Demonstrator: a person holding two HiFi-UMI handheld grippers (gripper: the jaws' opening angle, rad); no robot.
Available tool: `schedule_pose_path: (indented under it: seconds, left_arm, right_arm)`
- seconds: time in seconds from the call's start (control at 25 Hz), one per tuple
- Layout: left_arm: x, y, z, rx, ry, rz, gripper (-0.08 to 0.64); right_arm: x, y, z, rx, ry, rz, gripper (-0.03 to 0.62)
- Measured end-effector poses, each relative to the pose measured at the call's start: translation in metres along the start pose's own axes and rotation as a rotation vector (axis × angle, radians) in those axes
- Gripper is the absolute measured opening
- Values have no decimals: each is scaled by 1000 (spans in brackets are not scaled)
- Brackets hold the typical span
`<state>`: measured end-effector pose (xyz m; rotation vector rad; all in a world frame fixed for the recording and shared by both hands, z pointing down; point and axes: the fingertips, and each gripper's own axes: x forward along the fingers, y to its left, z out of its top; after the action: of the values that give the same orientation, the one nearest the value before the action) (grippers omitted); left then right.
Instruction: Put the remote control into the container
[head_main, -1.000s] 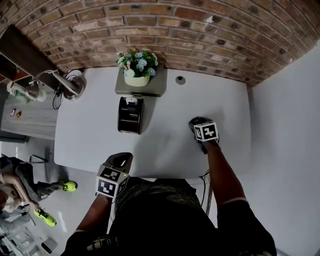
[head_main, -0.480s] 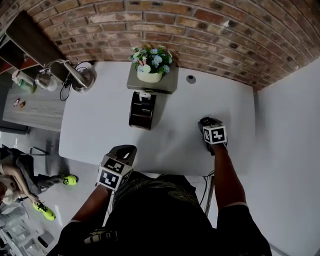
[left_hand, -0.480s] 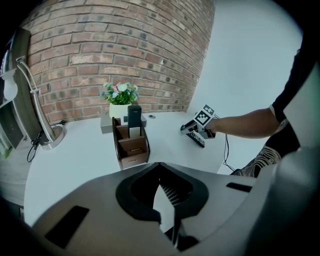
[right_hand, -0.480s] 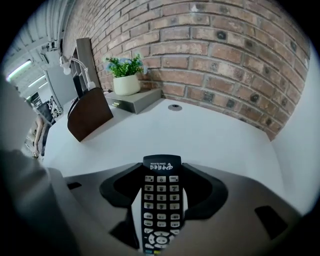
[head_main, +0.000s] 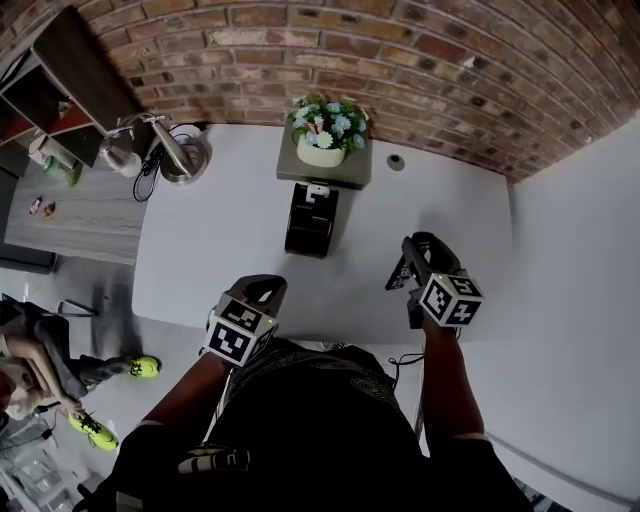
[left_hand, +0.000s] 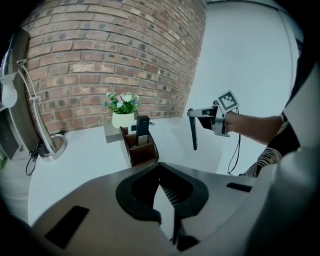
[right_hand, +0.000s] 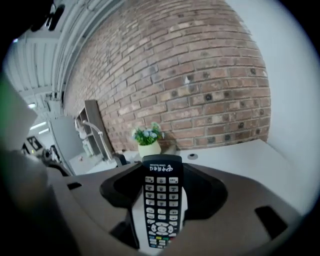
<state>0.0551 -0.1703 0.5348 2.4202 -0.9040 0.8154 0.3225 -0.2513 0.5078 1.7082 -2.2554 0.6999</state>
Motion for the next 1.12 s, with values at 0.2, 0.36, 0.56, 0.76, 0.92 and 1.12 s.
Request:
schedule_pose_path:
  seconds: [0.2, 0.36, 0.56, 0.76, 0.92, 1.12]
  left_arm:
    - [-14, 14, -7, -1, -21, -36, -6]
    - [-31, 31, -23, -15, -18, -41, -6]
    - [-62, 64, -43, -27, -11, -9, -6]
    - [-92, 98, -66, -51, 0, 48, -6]
    - [-102, 112, -77, -76, -1, 59, -6]
    - [-99, 111, -69, -70, -36, 20, -6]
  right_arm:
    - [-6, 67, 58, 163, -249, 51, 247]
    - [18, 113, 76, 197, -370, 44, 247]
    - [67, 143, 58, 134, -399, -26, 247]
    - [98, 150, 14, 59, -343, -101, 247]
    - [106, 150, -16, 35, -271, -148, 247]
    - [114, 160, -29, -62, -153, -166, 249]
